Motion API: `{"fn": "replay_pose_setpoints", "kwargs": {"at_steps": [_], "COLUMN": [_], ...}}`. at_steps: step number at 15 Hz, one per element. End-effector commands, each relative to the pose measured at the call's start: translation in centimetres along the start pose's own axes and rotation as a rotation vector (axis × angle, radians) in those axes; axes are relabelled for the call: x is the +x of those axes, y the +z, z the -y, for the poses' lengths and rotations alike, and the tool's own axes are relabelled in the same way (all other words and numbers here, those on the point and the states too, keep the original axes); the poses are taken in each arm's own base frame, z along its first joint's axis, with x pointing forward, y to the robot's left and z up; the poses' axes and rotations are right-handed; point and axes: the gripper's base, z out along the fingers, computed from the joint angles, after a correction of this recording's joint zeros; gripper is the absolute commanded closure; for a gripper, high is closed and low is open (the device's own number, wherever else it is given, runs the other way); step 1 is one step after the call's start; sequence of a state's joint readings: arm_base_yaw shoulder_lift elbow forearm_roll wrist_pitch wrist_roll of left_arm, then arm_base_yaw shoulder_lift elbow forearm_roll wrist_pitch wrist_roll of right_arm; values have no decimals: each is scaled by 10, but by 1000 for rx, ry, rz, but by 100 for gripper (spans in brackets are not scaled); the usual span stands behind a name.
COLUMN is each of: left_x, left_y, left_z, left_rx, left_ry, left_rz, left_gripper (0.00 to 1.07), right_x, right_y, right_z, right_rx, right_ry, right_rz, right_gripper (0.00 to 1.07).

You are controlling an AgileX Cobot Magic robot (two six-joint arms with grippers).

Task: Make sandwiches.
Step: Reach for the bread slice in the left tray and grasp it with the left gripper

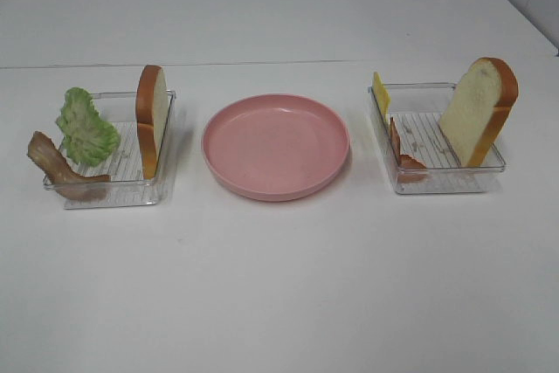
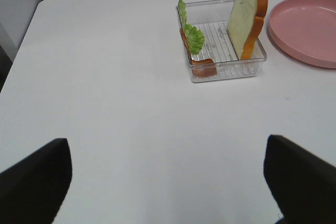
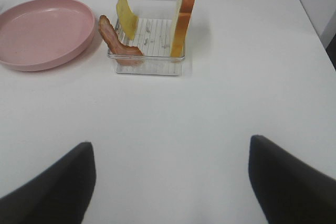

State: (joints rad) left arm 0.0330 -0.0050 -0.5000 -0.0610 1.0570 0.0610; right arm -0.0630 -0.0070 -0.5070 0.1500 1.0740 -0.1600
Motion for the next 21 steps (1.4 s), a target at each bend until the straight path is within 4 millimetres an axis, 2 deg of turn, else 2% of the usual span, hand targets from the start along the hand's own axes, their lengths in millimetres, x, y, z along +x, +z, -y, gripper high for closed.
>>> {"fn": "replay_pose_setpoints", "kwargs": {"at_steps": [1,21], "left_x": [1,1], "left_y": [-3,-3], "left_z": [1,1], "left_rx": [1,1], "left_ry": [-10,-10], "left_rz": [31,31], "left_gripper": [14,14], "right_x": [1,1], "right_y": [-1,-1], "right_z": [0,0], "right_rx": [9,9], "right_ry": [-5,-5], "right_rz": [18,18], "right_gripper": [31,31]}}
